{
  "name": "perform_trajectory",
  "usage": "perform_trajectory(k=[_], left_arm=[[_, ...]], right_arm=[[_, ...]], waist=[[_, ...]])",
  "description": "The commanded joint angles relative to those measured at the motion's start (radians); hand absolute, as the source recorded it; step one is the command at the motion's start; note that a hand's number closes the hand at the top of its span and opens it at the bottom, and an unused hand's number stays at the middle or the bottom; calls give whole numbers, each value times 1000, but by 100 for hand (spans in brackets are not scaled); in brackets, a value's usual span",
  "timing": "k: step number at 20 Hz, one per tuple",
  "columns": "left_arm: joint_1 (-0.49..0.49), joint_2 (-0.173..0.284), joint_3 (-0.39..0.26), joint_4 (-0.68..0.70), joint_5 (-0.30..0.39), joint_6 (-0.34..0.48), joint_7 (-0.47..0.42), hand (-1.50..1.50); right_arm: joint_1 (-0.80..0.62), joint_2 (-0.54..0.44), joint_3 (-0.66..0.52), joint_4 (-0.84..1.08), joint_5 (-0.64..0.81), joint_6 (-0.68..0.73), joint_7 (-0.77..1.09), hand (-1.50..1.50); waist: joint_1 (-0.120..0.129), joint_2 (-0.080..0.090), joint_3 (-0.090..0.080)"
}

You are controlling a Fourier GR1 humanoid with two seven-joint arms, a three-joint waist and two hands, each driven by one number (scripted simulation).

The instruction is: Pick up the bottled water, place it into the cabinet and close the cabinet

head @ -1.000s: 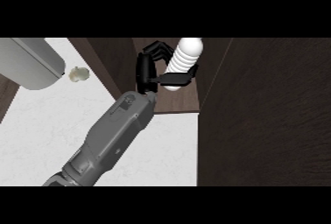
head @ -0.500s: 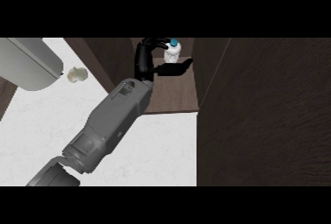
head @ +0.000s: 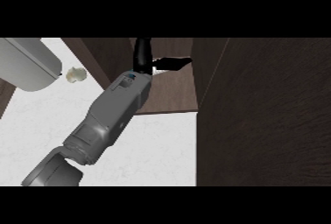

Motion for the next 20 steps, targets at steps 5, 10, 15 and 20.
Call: perform_trajectory(k=[5,10,15,20], left_arm=[[-1,-11,33,-70,58,-58,-104,-150],[29,0,80,-125,77,-230,-86,-150],[124,-11,-24,-278,111,-226,-48,-150],[233,-11,-100,-441,117,-185,6,-150]], right_arm=[[26,-25,-22,-122,-102,-2,61,-150],[70,16,-6,-152,-60,-13,60,-150],[29,1,1,-157,-97,-36,108,-150],[14,6,25,-170,-92,-58,152,-150]], waist=[[-16,-1,-1],[37,-18,-1],[42,-23,0],[60,-24,0]])
